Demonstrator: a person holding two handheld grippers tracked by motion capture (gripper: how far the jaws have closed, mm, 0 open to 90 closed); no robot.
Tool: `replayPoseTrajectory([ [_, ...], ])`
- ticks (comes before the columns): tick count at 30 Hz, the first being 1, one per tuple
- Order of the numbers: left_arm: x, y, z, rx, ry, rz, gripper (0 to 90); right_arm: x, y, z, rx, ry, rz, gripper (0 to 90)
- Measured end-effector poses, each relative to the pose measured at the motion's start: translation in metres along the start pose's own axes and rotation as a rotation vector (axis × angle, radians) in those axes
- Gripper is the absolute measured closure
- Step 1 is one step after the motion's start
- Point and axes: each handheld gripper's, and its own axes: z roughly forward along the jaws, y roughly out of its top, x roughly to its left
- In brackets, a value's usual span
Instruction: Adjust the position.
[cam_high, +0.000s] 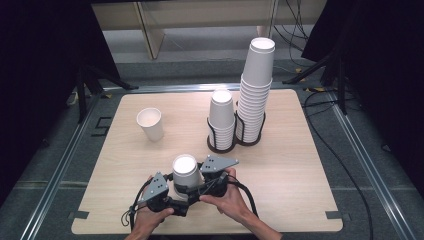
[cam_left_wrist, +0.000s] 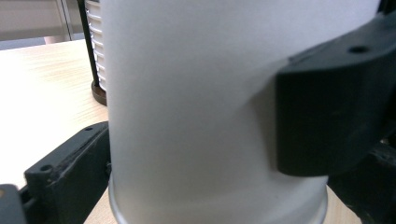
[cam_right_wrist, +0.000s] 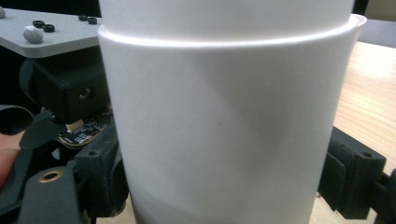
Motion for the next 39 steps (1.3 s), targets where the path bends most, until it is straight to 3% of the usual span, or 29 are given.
replayPoseTrajectory([
  [3,0.000,0.000,0.000,0.000,-0.008,-0.011,0.5,0.001,-0.001,0.002,-0.004,0.027,0.017,17.6],
  [8,0.000,0.000,0.001,-0.013,-0.020,-0.018,3.5,0.001,-0.001,0.001,0.011,-0.001,-0.002,16.2],
  [11,0.000,0.000,0.000,-0.011,-0.018,0.005,6.1,0.001,0.000,0.001,0.012,0.003,0.011,14.8],
  [20,-0.002,0.001,0.001,0.053,-0.007,0.056,9.6,0.002,0.012,-0.008,0.012,0.002,-0.033,15.6],
  [23,-0.003,0.002,0.000,0.082,0.007,0.085,10.3,0.001,0.020,-0.016,0.011,-0.008,-0.032,15.7],
  [26,-0.003,0.004,0.000,0.095,0.020,0.166,10.9,-0.001,0.025,-0.023,0.023,0.000,-0.007,15.8],
  [27,-0.004,0.005,-0.001,0.110,0.025,0.180,11.0,-0.003,0.027,-0.026,0.028,0.000,-0.025,15.8],
  [28,-0.004,0.005,-0.002,0.125,0.030,0.199,11.1,-0.004,0.027,-0.026,0.025,0.029,-0.005,15.8],
  [30,-0.003,0.006,-0.002,0.138,0.035,0.226,11.4,-0.005,0.028,-0.031,0.062,0.030,0.001,15.9],
  [33,-0.004,0.006,-0.003,0.167,0.040,0.257,11.7,-0.008,0.029,-0.035,0.075,0.051,0.011,16.3],
  [36,-0.007,0.006,-0.002,0.184,0.049,0.261,12.0,-0.008,0.028,-0.036,0.108,0.054,0.021,16.1],
  [39,-0.009,0.006,-0.002,0.208,0.041,0.286,12.1,-0.007,0.027,-0.033,0.124,0.060,0.004,16.3],
])
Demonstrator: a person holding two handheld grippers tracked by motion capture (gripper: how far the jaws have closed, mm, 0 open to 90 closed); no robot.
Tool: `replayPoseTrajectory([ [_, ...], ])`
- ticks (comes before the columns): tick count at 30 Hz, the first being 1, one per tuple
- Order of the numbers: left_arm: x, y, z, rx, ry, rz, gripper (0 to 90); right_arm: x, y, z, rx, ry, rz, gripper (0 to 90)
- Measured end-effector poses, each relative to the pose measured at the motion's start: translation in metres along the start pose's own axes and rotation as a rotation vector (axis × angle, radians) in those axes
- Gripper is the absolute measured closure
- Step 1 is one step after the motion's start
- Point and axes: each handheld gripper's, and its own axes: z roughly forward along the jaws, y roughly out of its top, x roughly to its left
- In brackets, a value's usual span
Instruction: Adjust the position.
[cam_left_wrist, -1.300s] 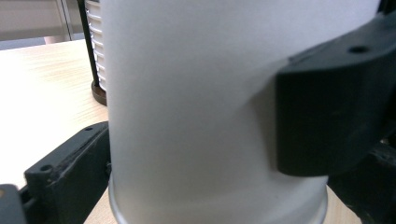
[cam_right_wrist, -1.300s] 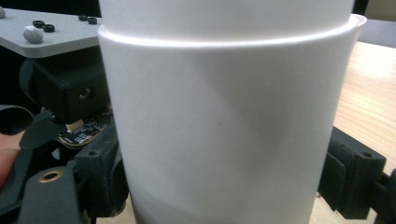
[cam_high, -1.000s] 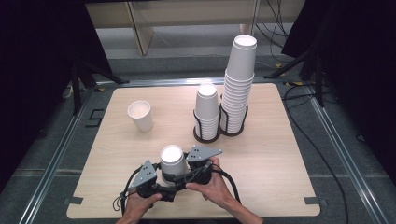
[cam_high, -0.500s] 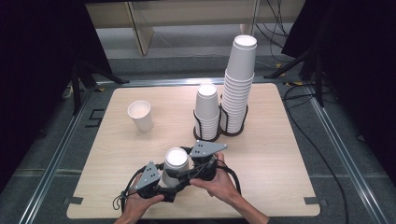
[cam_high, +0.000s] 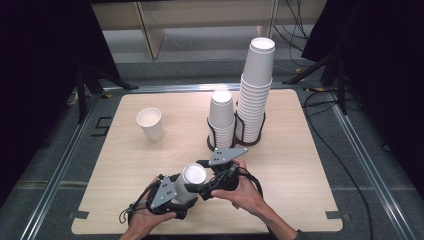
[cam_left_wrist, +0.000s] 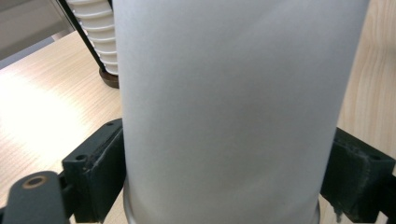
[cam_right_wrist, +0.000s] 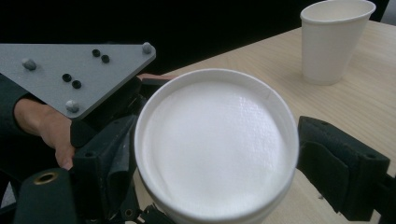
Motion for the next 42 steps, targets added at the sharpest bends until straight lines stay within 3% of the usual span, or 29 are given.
replayPoseTrajectory([
  [1,-0.001,0.000,0.001,-0.013,0.002,0.000,12.1,0.001,0.000,0.001,0.003,0.002,-0.001,17.1],
  [2,-0.001,0.001,0.000,0.012,0.000,0.015,12.1,0.001,-0.001,0.001,0.012,0.005,-0.001,19.3],
  [4,-0.001,0.000,0.000,0.009,-0.007,0.013,12.0,0.002,-0.001,0.003,0.009,0.007,-0.002,22.8],
  [7,0.000,-0.001,0.001,-0.026,-0.027,-0.012,9.6,0.002,0.000,0.001,0.017,0.014,0.024,23.6],
  [12,0.002,-0.002,0.000,-0.129,-0.050,-0.060,4.4,-0.003,0.002,-0.005,-0.032,0.039,0.098,24.7],
  [17,0.006,-0.004,-0.001,-0.183,-0.060,-0.124,2.4,-0.007,0.004,-0.010,-0.100,0.059,0.133,25.1],
  [19,0.007,-0.003,-0.002,-0.197,-0.061,-0.144,0.7,-0.006,0.005,-0.012,-0.117,0.094,0.179,25.2],
  [23,0.006,-0.002,-0.004,-0.235,-0.062,-0.124,3.7,-0.007,0.006,-0.014,-0.135,0.090,0.179,25.1],
  [31,0.009,0.000,-0.007,-0.199,-0.058,-0.097,8.0,-0.011,0.003,-0.014,-0.132,0.116,0.226,24.3],
  [33,0.009,0.000,-0.007,-0.213,-0.063,-0.104,9.4,-0.012,0.003,-0.014,-0.127,0.122,0.234,23.9],
  [37,0.009,0.001,-0.007,-0.190,-0.049,-0.065,11.0,-0.014,0.003,-0.014,-0.122,0.118,0.213,23.1],
  [42,0.010,0.001,-0.008,-0.134,-0.030,-0.047,12.5,-0.013,0.005,-0.016,-0.065,0.072,0.145,18.6],
])
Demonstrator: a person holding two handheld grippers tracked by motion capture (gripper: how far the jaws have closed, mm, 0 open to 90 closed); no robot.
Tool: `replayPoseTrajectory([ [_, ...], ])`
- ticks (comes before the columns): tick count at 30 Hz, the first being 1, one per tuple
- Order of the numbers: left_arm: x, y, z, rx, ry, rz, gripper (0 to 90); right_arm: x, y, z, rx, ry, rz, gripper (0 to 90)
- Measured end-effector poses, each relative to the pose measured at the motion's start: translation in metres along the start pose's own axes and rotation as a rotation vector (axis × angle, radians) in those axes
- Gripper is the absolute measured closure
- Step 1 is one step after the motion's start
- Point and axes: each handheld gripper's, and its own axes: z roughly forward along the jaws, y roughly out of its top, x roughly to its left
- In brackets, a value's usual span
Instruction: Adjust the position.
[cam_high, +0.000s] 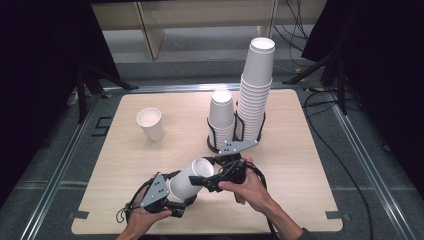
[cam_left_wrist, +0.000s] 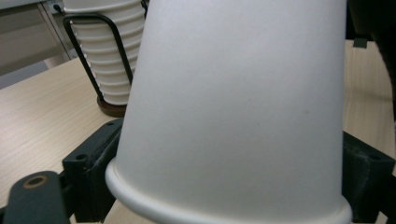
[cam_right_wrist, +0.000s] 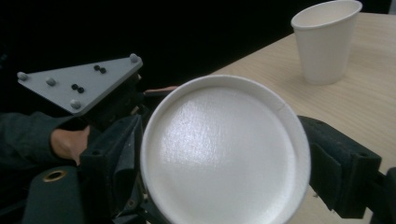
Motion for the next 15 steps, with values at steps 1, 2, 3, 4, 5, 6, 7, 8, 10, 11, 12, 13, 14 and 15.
replayPoseTrajectory([
  [1,0.001,0.000,0.000,0.017,0.005,0.008,12.8,0.000,0.000,-0.001,0.010,-0.012,-0.014,17.9],
  [2,0.001,-0.001,0.001,0.018,0.004,0.015,13.2,0.001,0.002,-0.003,0.031,-0.042,-0.042,17.4],
  [3,0.001,0.000,0.000,0.051,0.011,0.029,13.3,0.002,0.002,-0.003,0.035,-0.037,-0.049,17.0],
  [4,0.002,-0.001,0.001,0.073,0.012,0.045,13.4,0.003,0.004,-0.005,0.053,-0.083,-0.100,16.3],
  [5,0.002,-0.001,0.001,0.081,0.013,0.054,13.5,0.004,0.006,-0.006,0.071,-0.085,-0.124,16.3],
  [6,0.002,-0.001,0.000,0.120,0.007,0.074,13.5,0.005,0.007,-0.007,0.090,-0.101,-0.140,16.1],
  [7,0.000,-0.001,0.002,0.121,0.009,0.073,13.6,0.007,0.008,-0.009,0.112,-0.109,-0.167,16.1],
  [8,0.000,-0.002,0.003,0.135,0.002,0.081,13.6,0.009,0.009,-0.009,0.129,-0.115,-0.194,16.2],
  [10,-0.002,-0.002,0.003,0.172,-0.006,0.102,13.7,0.011,0.010,-0.009,0.172,-0.144,-0.253,16.3],
  [11,-0.002,-0.001,0.004,0.196,-0.011,0.130,13.8,0.012,0.009,-0.009,0.196,-0.144,-0.265,16.3],
  [12,-0.003,-0.001,0.004,0.206,-0.016,0.133,13.9,0.015,0.009,-0.008,0.227,-0.154,-0.280,16.5],
  [13,-0.004,0.000,0.004,0.219,-0.021,0.151,13.9,0.016,0.008,-0.007,0.245,-0.152,-0.299,16.6],
  [14,-0.005,0.000,0.004,0.223,-0.027,0.156,14.0,0.018,0.007,-0.006,0.286,-0.155,-0.315,16.6],
  [15,-0.006,0.000,0.004,0.229,-0.024,0.160,14.1,0.019,0.007,-0.005,0.300,-0.151,-0.340,16.6],
])
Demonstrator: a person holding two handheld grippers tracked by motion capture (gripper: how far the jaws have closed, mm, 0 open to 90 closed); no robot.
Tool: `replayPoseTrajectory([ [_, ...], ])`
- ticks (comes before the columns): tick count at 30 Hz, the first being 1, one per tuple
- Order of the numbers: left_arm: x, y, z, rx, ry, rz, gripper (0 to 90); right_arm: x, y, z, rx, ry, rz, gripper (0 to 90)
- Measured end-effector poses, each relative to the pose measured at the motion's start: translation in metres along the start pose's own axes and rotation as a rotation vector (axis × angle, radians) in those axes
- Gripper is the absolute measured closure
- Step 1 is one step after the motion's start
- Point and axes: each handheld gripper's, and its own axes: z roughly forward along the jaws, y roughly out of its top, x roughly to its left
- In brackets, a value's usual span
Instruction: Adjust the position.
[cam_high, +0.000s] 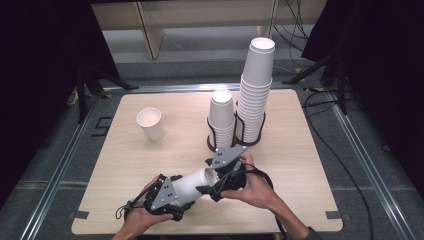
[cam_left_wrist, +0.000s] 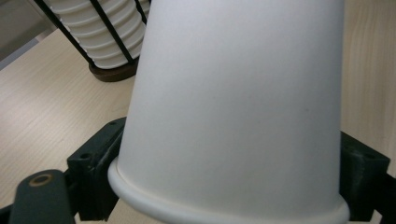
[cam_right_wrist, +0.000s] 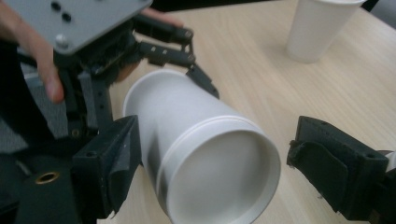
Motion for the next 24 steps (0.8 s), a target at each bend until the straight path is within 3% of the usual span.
replayPoseTrajectory([
  [3,-0.001,0.001,-0.001,0.048,-0.004,0.047,14.3,0.005,0.000,0.004,0.049,0.019,-0.035,17.0],
  [6,-0.002,0.002,-0.002,0.074,-0.016,0.078,14.4,0.009,0.000,0.010,0.093,0.017,-0.100,17.3],
  [12,-0.003,0.003,-0.003,0.134,-0.033,0.167,14.6,0.016,-0.004,0.022,0.188,0.042,-0.131,17.5],
  [14,-0.007,0.003,-0.001,0.113,-0.046,0.147,14.6,0.017,-0.005,0.024,0.213,0.056,-0.141,17.3],
  [20,-0.008,0.005,-0.001,0.155,-0.048,0.232,14.7,0.021,-0.007,0.034,0.278,0.090,-0.176,17.7],
  [21,-0.010,0.005,-0.001,0.143,-0.054,0.215,14.7,0.022,-0.007,0.036,0.293,0.092,-0.184,17.7],
  [24,-0.010,0.005,0.000,0.158,-0.054,0.243,14.7,0.022,-0.007,0.040,0.323,0.108,-0.207,17.7],
])
